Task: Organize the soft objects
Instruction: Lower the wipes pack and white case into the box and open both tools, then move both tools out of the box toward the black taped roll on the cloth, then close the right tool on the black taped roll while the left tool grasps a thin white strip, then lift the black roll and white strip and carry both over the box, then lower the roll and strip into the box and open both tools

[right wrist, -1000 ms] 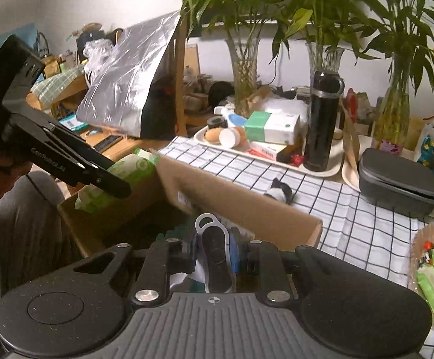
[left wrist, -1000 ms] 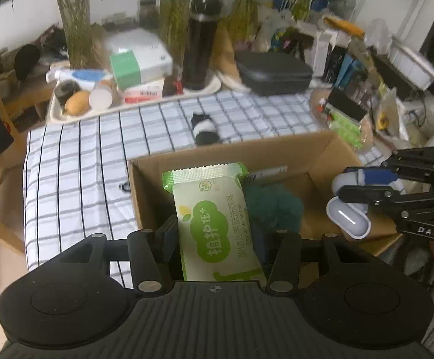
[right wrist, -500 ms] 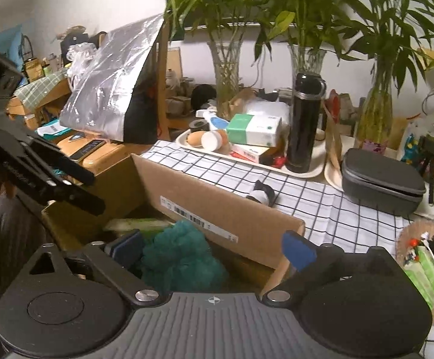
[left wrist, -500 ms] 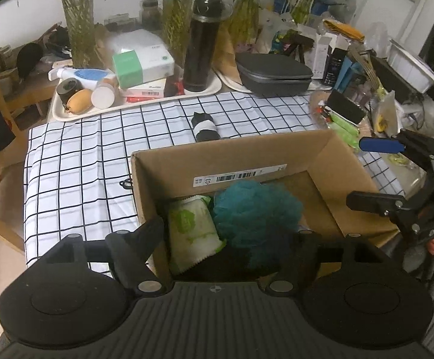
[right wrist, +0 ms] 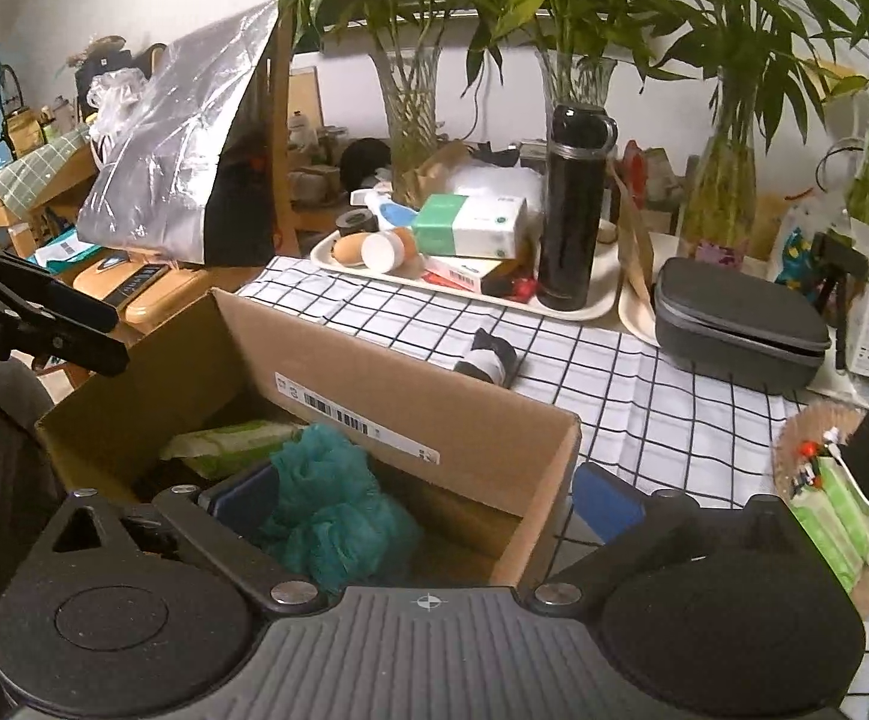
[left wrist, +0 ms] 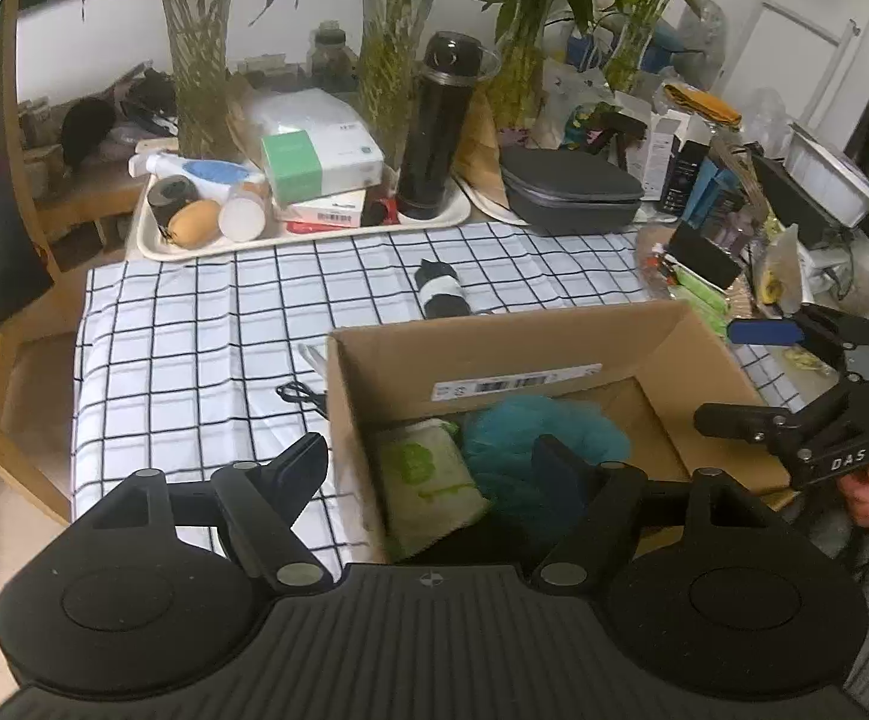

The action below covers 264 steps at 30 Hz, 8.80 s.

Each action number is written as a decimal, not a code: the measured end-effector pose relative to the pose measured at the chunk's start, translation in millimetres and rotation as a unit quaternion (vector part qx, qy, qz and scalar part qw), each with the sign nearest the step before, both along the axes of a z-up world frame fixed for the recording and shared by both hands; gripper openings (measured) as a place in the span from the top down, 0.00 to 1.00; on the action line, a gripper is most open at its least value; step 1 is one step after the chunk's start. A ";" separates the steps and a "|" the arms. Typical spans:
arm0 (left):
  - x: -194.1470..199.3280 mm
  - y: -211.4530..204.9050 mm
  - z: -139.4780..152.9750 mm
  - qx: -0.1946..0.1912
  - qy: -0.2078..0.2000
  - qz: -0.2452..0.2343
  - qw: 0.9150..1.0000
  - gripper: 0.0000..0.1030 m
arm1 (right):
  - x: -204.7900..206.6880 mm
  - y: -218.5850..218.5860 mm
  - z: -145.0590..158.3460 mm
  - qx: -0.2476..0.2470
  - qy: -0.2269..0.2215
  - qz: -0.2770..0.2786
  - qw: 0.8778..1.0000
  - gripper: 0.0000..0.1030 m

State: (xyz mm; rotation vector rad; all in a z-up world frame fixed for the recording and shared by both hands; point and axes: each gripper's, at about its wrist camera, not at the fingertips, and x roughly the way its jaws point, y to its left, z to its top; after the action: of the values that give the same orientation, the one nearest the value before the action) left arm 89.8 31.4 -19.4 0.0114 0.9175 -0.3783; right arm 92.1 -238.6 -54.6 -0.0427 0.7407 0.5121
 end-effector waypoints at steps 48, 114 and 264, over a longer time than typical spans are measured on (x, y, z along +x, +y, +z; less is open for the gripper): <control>89.4 16.6 -31.1 -0.086 -0.033 0.053 0.994 0.28 | 79.3 -20.3 -12.4 0.011 0.006 -0.081 0.997 0.00; 226.8 30.1 -153.0 -0.029 0.116 0.038 0.992 0.88 | 239.3 -6.4 -86.8 0.014 0.076 -0.006 0.997 0.00; -4.9 -66.8 12.4 -0.053 -0.031 -0.122 0.991 0.97 | -49.4 -8.4 26.2 -0.004 -0.039 -0.090 0.995 0.00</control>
State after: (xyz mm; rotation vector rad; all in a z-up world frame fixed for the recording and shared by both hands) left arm 84.9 -35.4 -7.0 0.0391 0.8355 -0.6509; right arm 42.7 -247.0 -28.4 -0.0032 0.6640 0.3327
